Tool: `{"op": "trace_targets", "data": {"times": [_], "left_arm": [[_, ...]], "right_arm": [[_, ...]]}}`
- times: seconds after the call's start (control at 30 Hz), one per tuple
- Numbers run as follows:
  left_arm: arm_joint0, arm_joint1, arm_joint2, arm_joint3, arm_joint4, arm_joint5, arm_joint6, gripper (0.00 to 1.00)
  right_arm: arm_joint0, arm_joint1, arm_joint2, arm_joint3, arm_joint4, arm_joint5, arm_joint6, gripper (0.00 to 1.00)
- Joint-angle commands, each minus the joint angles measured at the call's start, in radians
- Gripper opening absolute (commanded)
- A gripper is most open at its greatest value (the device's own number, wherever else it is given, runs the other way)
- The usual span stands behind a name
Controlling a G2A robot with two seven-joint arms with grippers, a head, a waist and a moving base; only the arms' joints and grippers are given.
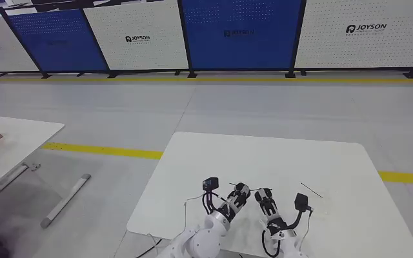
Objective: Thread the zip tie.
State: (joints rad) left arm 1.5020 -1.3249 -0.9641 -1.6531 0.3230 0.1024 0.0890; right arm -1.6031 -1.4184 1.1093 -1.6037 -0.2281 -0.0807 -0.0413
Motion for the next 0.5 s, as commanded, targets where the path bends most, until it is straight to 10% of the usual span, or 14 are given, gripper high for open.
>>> {"op": "trace_targets", "data": {"times": [0.0, 0.2, 0.47], "left_arm": [[-0.001, 0.000, 0.000, -0.001, 0.005, 0.005, 0.002, 0.30], [-0.002, -0.002, -0.003, -0.001, 0.004, 0.011, 0.016, 0.35], [0.005, -0.001, -0.021, -0.008, -0.002, 0.005, 0.030, 0.10]], "right_arm": [[-0.002, 0.000, 0.003, -0.002, 0.001, 0.000, -0.002, 0.00], [-0.007, 0.001, 0.012, -0.007, 0.009, 0.008, -0.009, 0.00], [-0.011, 0.001, 0.015, -0.014, 0.006, 0.017, -0.014, 0.00]]}}
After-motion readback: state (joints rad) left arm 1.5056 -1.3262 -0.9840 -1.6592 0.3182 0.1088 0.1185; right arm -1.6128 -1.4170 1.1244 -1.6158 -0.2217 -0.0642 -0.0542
